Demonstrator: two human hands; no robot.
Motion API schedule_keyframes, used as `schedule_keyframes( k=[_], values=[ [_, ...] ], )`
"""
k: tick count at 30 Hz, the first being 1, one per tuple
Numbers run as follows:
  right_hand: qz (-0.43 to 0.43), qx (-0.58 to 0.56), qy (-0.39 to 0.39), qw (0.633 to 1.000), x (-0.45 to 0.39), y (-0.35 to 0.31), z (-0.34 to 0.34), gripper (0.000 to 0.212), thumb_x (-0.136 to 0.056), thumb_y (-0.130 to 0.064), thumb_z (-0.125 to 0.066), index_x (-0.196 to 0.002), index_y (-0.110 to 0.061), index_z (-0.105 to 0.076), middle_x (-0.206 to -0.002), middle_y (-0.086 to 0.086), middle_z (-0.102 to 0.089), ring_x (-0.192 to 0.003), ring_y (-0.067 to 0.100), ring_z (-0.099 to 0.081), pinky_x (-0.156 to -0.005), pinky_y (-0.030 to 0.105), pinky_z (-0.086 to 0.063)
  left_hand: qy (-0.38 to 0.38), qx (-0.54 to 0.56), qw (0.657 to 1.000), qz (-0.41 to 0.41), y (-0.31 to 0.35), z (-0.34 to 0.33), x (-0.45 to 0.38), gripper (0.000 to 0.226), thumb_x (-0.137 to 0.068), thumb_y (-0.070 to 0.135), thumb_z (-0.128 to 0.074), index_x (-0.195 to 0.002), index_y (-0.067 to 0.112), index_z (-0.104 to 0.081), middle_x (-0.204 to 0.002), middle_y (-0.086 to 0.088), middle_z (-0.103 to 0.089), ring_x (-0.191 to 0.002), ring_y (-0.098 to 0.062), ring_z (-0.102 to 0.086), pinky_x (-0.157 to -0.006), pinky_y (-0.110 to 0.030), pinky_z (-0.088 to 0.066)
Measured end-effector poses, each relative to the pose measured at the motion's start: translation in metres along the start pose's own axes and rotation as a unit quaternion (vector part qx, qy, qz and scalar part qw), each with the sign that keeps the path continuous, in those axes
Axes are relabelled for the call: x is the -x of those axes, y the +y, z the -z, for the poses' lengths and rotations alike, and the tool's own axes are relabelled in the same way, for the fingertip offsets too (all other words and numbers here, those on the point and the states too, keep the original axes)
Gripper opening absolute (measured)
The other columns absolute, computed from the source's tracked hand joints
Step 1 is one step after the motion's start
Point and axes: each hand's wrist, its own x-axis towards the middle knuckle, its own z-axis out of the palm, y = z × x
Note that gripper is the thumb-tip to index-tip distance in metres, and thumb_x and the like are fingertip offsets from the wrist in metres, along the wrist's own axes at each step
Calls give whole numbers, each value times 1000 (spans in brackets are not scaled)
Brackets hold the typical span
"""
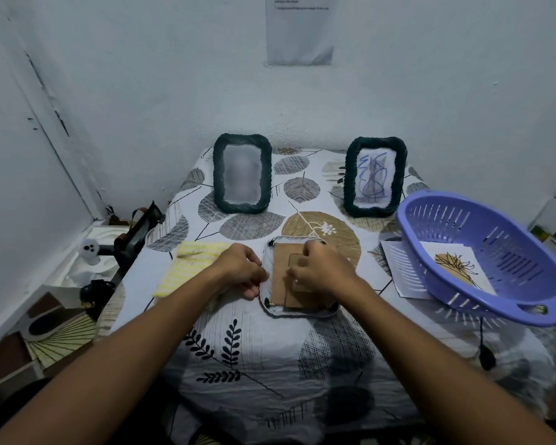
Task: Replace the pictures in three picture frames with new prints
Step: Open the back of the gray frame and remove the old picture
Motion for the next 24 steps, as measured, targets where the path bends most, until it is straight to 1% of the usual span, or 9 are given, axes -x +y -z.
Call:
schedule_keyframes(
  k=[2,4,7,11,14,17,20,22,24],
  values=[
    [-4,45,14,999,-5,-5,-7,50,-81,-51,-62,-114,-14,-54,-112,8,-60,-101,27,-57,-81,39,-52,7,-10,1000,-1,0,-2,-3,22,-77,-6,-71,-83,2,-51,-53,-20,-59,-40,-27,-58,-39,-30,-50],
    [-7,57,22,998,-8,-9,-11,53,-79,-51,-63,-115,-12,-54,-115,10,-60,-103,29,-57,-80,37,-49,12,-17,1000,-2,1,-2,-4,23,-77,-6,-72,-81,2,-51,-53,-20,-59,-39,-26,-58,-38,-30,-49],
    [-21,47,6,999,-14,-9,-14,53,-76,-46,-69,-114,-11,-55,-117,12,-59,-104,30,-57,-83,38,-51,10,-17,1000,-5,2,-2,-6,21,-77,-8,-71,-79,1,-52,-52,-20,-59,-37,-24,-57,-38,-30,-50],
    [-38,11,-7,999,-19,-7,-15,43,-76,-41,-69,-106,-11,-60,-109,11,-61,-95,27,-60,-78,37,-53,8,-13,1000,-4,1,-2,-6,21,-77,-8,-71,-76,1,-52,-48,-18,-58,-35,-23,-56,-37,-29,-50],
    [-35,-19,-4,999,-21,-6,-16,35,-77,-41,-67,-96,-13,-62,-100,9,-64,-89,26,-62,-76,37,-54,9,-13,1000,-2,1,-2,-6,22,-77,-7,-72,-76,2,-52,-50,-18,-59,-36,-23,-57,-37,-28,-49],
    [-30,-42,3,999,-22,-4,-17,32,-78,-43,-65,-91,-13,-62,-93,8,-65,-84,25,-63,-74,35,-54,8,-13,1000,-3,1,-1,-5,21,-78,-7,-71,-76,2,-52,-54,-20,-59,-37,-23,-57,-37,-27,-47],
    [-28,-50,17,998,-22,-3,-18,36,-78,-44,-60,-95,-13,-65,-95,8,-66,-87,26,-62,-77,37,-54,7,-13,1000,-3,2,-1,-5,20,-79,-7,-69,-76,2,-52,-53,-20,-59,-37,-23,-56,-37,-27,-47],
    [-26,-57,22,998,-23,-2,-17,36,-78,-45,-58,-92,-13,-66,-94,9,-66,-88,27,-63,-78,38,-54,6,-17,1000,-2,2,-1,-4,19,-79,-6,-70,-77,1,-52,-51,-19,-59,-37,-23,-57,-37,-27,-47],
    [-23,-61,24,998,-24,-1,-16,34,-80,-44,-56,-88,-12,-67,-92,9,-67,-89,27,-62,-77,34,-52,6,-17,1000,-1,2,-1,-3,19,-79,-5,-70,-77,1,-53,-51,-18,-59,-37,-22,-57,-37,-27,-47]
  ],
)
